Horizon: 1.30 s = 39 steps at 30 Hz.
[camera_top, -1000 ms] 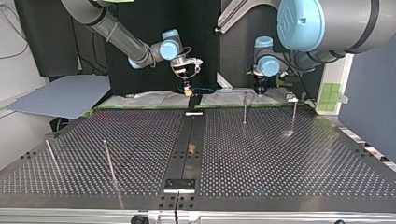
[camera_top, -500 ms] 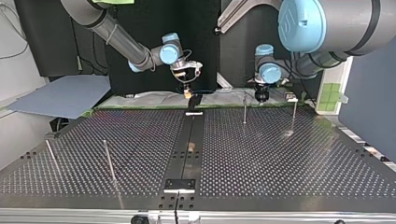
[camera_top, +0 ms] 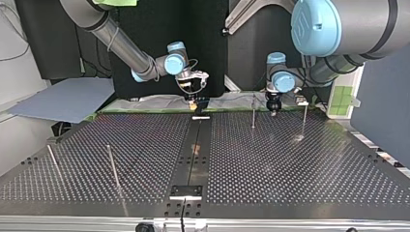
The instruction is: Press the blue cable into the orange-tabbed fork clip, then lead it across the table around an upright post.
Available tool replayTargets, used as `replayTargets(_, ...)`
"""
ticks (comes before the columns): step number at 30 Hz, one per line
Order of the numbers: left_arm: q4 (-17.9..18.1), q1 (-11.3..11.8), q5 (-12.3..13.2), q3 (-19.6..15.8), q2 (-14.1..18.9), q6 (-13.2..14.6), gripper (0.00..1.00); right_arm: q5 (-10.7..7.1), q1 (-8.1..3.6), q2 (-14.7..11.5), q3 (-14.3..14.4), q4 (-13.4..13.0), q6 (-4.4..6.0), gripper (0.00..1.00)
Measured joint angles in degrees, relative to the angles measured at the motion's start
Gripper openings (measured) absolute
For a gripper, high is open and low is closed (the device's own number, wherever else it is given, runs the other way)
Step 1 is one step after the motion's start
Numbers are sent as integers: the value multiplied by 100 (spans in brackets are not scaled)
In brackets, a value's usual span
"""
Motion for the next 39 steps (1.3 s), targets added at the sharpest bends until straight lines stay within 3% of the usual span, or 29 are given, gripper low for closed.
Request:
replayTargets(4, 26, 34, 26, 4, 0, -65, 0, 18, -27, 0, -39, 32, 3, 0)
replayTargets(14, 51, 94, 73, 9, 0, -97, 0, 149, -271, 0, -121, 88, 23, 0)
replayTargets(21, 91, 105, 214, 7, 0, -43, 0, 155, -321, 1, -185, 161, -1, 0)
replayTargets(23, 97, 105, 260, 5, 0, 1, 20, 154, -320, 1, -187, 172, -8, 0)
replayTargets(24, 94, 105, 281, 5, 0, 50, 20, 153, -321, 1, -188, 175, -12, 0)
replayTargets(26, 82, 105, 307, 4, 0, 144, 38, 150, -321, 3, -189, 178, -23, 0)
replayTargets(27, 63, 106, 327, 4, 0, 212, 38, 149, -321, 3, -188, 179, -28, 0)
replayTargets(29, 9, 111, 379, 4, 0, 314, 67, 147, -321, 3, -189, 182, -38, 0)
replayTargets(30, -47, 115, 413, 2, 0, 377, 67, 147, -322, 3, -189, 185, -42, 0)
replayTargets(31, -91, 119, 425, 2, 1, 423, 82, 147, -322, 3, -189, 194, -45, 0)
replayTargets(32, -141, 122, 422, 2, 1, 471, 92, 146, -323, 3, -189, 204, -47, 0)
replayTargets(33, -217, 126, 397, 2, 1, 539, 92, 146, -323, 2, -190, 217, -49, 0)
replayTargets(34, -271, 129, 364, 2, 1, 591, 100, 146, -323, 3, -190, 238, -54, 0)
replayTargets(39, -594, 134, 112, 2, 1, 858, 100, 146, -330, 2, -190, 296, -87, 0)
